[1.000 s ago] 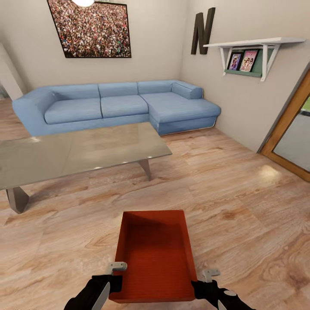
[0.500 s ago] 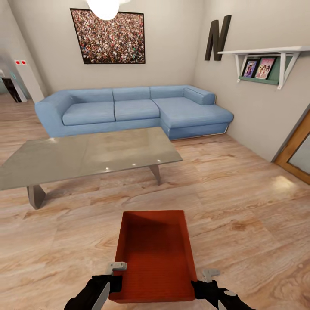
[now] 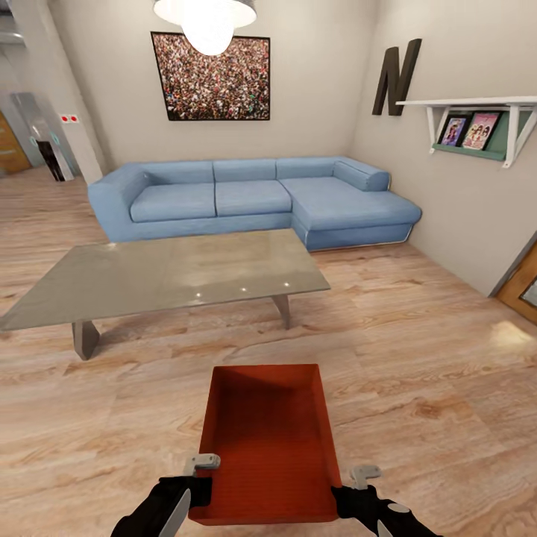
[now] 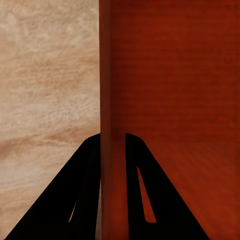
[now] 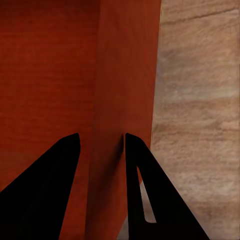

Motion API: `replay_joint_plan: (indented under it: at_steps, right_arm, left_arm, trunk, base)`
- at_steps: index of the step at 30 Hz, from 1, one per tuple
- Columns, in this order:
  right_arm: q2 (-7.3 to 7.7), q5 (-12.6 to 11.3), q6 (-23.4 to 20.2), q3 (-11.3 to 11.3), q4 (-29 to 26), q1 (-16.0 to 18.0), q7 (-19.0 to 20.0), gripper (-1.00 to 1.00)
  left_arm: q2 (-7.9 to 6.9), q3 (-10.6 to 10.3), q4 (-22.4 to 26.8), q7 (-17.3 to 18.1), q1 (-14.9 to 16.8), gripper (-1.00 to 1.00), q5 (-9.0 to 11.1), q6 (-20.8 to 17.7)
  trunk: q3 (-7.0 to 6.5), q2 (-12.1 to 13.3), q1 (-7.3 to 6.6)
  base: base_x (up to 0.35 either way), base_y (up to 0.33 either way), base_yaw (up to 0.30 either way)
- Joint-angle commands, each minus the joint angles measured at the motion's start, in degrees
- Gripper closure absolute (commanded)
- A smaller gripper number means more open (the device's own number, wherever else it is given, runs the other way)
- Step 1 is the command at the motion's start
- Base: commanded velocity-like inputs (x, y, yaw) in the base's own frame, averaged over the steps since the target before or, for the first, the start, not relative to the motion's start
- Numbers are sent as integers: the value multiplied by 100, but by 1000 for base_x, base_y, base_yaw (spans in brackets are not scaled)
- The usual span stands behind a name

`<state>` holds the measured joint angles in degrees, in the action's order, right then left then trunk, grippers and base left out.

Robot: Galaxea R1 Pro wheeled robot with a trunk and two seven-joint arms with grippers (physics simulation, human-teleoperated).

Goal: Move the two storage containers from the living room to the garage. In the garage, place one container on the floor and stack the other container on top of it (either order is fine).

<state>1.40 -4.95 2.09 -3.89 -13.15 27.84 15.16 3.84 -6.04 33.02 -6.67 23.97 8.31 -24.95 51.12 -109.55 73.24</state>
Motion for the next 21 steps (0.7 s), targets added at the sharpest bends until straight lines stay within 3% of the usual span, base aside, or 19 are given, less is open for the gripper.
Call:
replay_joint_plan:
  at_steps: [1,9,21]
  right_arm:
    - [10,-46,19,-41,5,3,5,100]
    - [10,-41,19,-42,5,3,5,100]
    - [10,-41,19,-42,5,3,2,100]
  left_arm:
    - [-25,-20,12,-80,3,100,-40,-36]
    - [-23,-20,10,-80,3,100,-40,-36]
    - [-23,-20,3,-80,3,100,-40,-36]
  trunk:
    - [-23,40,-23]
    - [-236,361,-199]
    - [-561,842,-462]
  base:
    - [0,0,111]
    - [0,0,100]
    - [0,0,8]
